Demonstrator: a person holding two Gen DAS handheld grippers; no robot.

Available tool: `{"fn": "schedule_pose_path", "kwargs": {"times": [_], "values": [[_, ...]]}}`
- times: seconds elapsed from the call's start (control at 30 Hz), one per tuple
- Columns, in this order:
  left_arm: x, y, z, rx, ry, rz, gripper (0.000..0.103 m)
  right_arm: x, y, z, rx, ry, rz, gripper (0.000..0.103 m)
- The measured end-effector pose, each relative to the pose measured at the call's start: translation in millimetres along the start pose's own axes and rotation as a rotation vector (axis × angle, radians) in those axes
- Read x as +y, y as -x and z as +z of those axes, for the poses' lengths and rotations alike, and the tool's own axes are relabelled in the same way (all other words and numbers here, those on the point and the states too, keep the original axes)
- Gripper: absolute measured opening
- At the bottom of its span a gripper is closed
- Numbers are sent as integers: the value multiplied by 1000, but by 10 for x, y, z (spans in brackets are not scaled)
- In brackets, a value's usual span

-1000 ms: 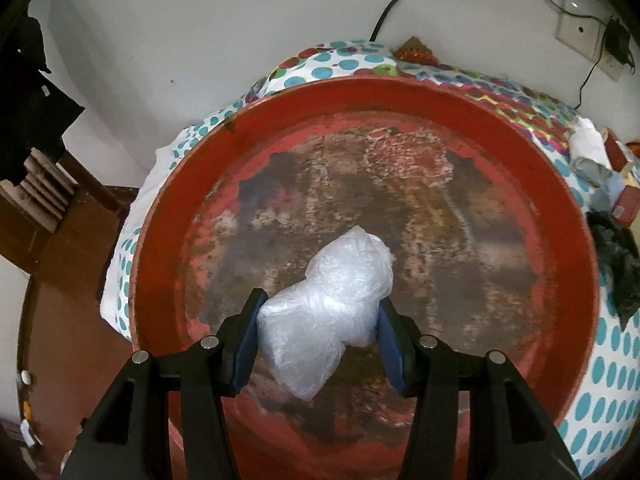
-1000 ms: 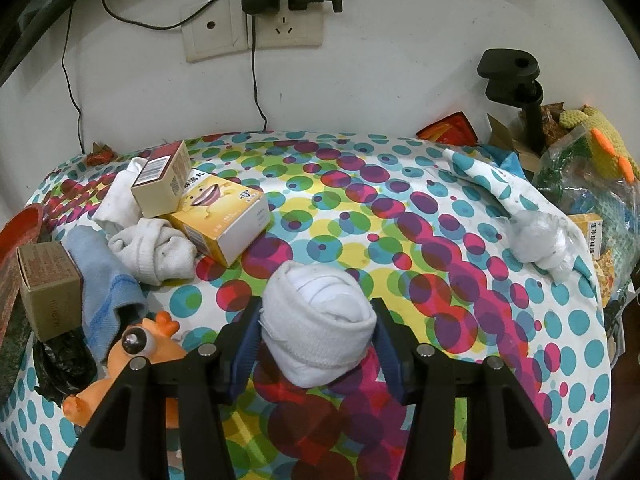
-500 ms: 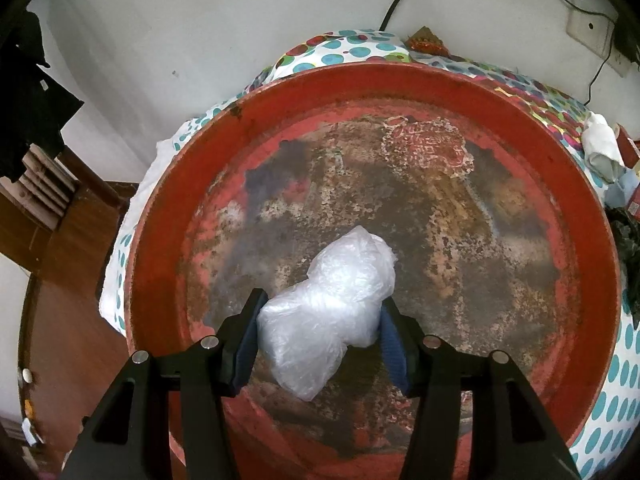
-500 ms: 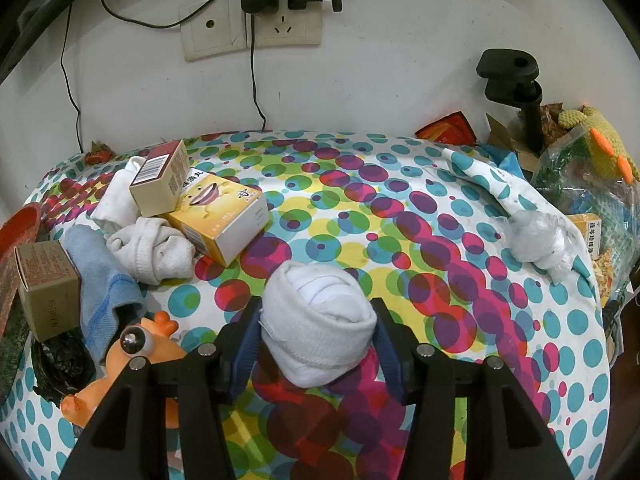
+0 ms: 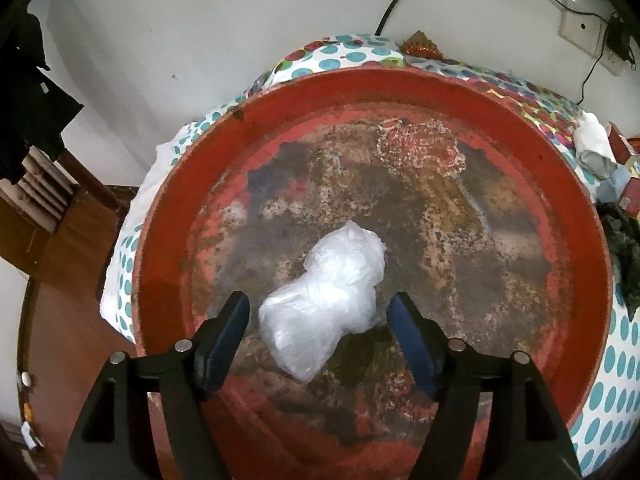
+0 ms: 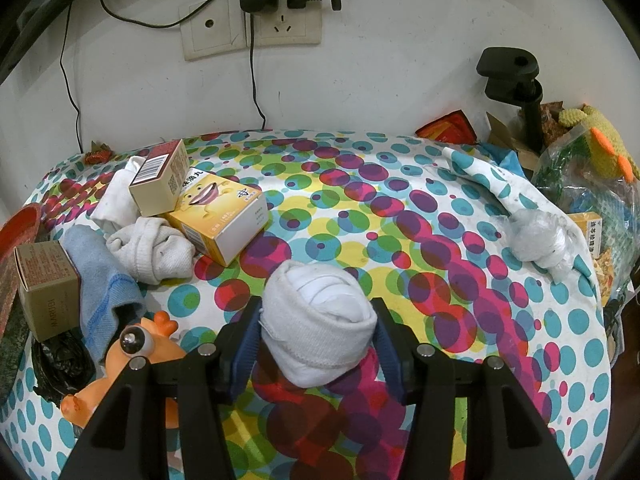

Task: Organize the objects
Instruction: 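Lower the plastic bundle onto the red tray and open the left gripper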

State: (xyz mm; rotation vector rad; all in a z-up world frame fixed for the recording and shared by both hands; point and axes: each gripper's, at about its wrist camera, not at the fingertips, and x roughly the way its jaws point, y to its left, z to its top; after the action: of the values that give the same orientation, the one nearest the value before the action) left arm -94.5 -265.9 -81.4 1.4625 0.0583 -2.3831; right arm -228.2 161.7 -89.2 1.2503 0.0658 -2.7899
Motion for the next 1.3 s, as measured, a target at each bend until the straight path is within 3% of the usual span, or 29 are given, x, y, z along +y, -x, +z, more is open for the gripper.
{"fn": "schedule_pose_path", "kwargs": {"times": [0.13,0.2,0.43,0.67,0.93,1.2,1.3], "values": [[45,76,15,-14,3,-11,83,0,-1,5,0,1,-1,54],[50,137,21,-29,-5,-28,83,2,0,5,0,1,-1,54],[73,332,71,-63,-28,17,87,5,-1,-3,0,1,0,54],[49,513,28,-70,3,-2,89,9,1,-5,-1,4,-3,54],[80,600,-151,-79,116,-27,95,-22,15,-11,-20,-3,-10,54],[211,628,-213,-83,152,32,95,-13,172,2,-33,1,-60,53],[297,666,-181,-86,161,38,95,-1,378,71,-61,-20,-39,53]]}}
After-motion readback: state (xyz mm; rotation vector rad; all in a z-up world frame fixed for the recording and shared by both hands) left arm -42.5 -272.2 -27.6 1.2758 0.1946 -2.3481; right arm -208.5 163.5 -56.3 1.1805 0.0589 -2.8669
